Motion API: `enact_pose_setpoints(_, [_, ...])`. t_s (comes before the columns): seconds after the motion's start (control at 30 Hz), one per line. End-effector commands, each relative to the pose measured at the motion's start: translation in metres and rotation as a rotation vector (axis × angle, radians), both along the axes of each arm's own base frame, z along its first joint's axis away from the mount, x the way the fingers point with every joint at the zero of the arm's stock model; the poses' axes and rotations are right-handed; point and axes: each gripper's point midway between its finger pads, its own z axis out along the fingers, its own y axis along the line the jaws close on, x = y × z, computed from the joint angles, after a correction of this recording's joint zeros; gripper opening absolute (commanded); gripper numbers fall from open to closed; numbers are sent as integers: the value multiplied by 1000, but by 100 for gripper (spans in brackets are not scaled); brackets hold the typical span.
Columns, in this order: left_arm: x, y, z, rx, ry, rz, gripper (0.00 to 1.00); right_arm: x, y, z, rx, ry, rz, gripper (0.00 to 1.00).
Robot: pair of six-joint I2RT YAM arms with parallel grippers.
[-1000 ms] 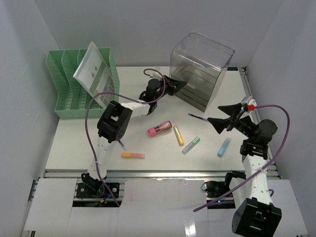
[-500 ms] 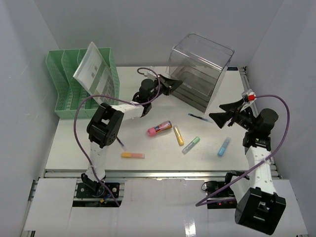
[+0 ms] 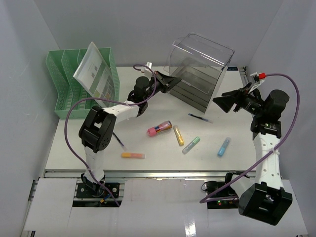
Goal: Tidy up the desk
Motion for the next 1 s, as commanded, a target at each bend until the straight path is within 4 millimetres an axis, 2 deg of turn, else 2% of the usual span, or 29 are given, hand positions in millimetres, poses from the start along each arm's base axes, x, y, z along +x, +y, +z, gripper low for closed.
enact_pose_setpoints(0.0, [-35, 5, 75, -63, -189, -65, 0, 14, 2, 12, 115, 102, -34, 93])
enact_pose_setpoints(0.13, [-40, 7, 84, -70, -201, -74, 0, 23, 8, 14, 172, 145, -24, 97])
enact_pose_setpoints(0.3, [-43, 8, 90, -83, -202, -83, 0, 35, 18, 19, 164, 132, -13, 100])
enact_pose_setpoints(0.47, [-45, 9, 91, -84, -199, -87, 0, 48, 39, 14, 144, 136, 2, 87])
enact_pose_setpoints(0.7, [-48, 12, 91, -94, -193, -93, 0, 74, 43, 15, 114, 92, -81, 79])
enact_pose_setpoints(0.83, [-48, 13, 90, -95, -191, -93, 0, 78, 43, 15, 116, 86, -84, 70])
enact_pose_setpoints(0.97, [-47, 15, 92, -98, -192, -88, 0, 65, 44, 21, 60, 10, -58, 68])
